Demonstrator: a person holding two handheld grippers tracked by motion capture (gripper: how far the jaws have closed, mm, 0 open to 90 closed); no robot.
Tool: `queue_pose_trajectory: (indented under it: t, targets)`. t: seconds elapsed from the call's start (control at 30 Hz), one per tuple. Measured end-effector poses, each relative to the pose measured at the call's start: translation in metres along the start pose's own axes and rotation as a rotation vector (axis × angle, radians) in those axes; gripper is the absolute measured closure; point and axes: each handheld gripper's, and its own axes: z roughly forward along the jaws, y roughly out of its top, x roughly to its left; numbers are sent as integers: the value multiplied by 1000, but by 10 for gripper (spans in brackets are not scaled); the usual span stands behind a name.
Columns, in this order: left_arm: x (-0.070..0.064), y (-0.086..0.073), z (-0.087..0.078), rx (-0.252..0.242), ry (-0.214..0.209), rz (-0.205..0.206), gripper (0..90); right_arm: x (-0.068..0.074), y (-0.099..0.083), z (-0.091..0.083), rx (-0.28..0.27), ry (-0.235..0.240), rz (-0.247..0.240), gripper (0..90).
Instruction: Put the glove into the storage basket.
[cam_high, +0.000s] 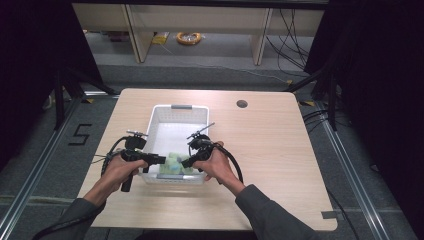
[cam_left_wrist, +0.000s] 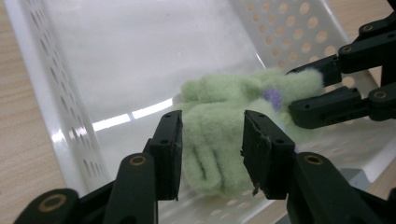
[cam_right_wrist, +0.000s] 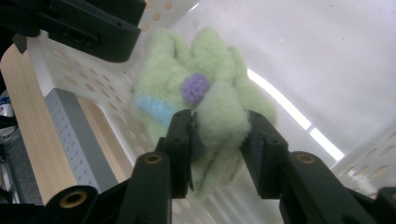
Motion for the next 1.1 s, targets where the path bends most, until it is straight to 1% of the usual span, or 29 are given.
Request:
queue_pose_trajectory:
  t: [0.03, 0.07, 0.1, 0.17, 0.2, 0.23, 0.27, 0.3, 0.43, 0.47, 0.5, 0.57, 0.6, 0.63, 0.7, 0.77, 0.83, 0.87, 0.9, 0.93, 0.97, 1.0, 1.03, 1.07, 1.1]
  targets:
    - [-1, 0, -1, 1, 2, 3, 569, 1, 0, -1, 1, -2, 8, 634]
    - [-3, -1, -1, -2, 4, 5, 556, 1, 0, -1, -1, -17, 3, 628]
    - [-5, -2, -2, 2, 6, 9, 543, 1, 0, -2, -1, -9, -1, 613]
    - [-9, -3, -3, -11, 1, 13, 538, 1, -1, -4, -1, -9, -5, 585]
    - [-10, -3, -4, -9, -3, 25, 535, 2, -1, -5, -1, -11, -2, 570]
    - [-12, -3, -5, -12, 9, 28, 532, 3, 0, -6, -1, -14, -13, 562]
    - [-13, -4, -6, -11, 7, 28, 528, 4, 0, -8, 16, -25, 9, 550]
    - [-14, -4, -5, -15, -6, 27, 523, 3, 0, -8, -5, -30, -25, 542]
    - [-17, -4, -9, -18, -15, 41, 518, 4, 2, -12, -6, -35, -22, 526]
    - [-19, -4, -10, -25, 0, 41, 516, 5, 3, -14, -11, -33, -27, 525]
    - [-20, -4, -12, -23, 1, 47, 513, 5, 3, -16, -23, -27, -32, 519]
    - [-21, -4, -13, -33, 1, 37, 505, 5, 4, -18, -32, -17, -38, 516]
    - [-21, -4, -14, -35, 3, 32, 499, 6, 4, -20, -40, -23, -41, 515]
    - [-20, -4, -14, -28, -9, 46, 493, 7, 4, -21, -40, -20, -41, 515]
    - [-20, -4, -15, -28, -7, 46, 483, 7, 4, -22, -42, -18, -50, 514]
    - [-21, -5, -16, -32, -18, 37, 471, 6, 5, -26, -57, -19, -59, 507]
    - [-22, -5, -17, -36, -21, 38, 464, 6, 5, -27, -58, -15, -51, 504]
    - [-22, -5, -17, -37, -23, 31, 437, 10, 4, -32, -48, -10, -11, 498]
    - [-23, -6, -18, -40, -24, 30, 434, 6, 4, -32, -83, -7, -69, 498]
    - [-24, -6, -18, -36, -25, 39, 433, 7, 3, -34, -80, -5, -63, 495]
    - [-26, -7, -18, -50, -17, 27, 427, 6, 3, -36, -96, 6, -83, 491]
    - [-26, -7, -18, -50, -17, 27, 421, 6, 3, -36, -96, 6, -83, 491]
    - [-27, -8, -20, -38, -35, 39, 412, 7, 0, -41, -105, 12, -82, 487]
    - [-29, -8, -20, -47, -37, 33, 410, 7, -1, -42, -107, 18, -82, 485]
    - [-31, -9, -20, -41, -38, 39, 405, 7, -2, -45, -115, 18, -83, 481]
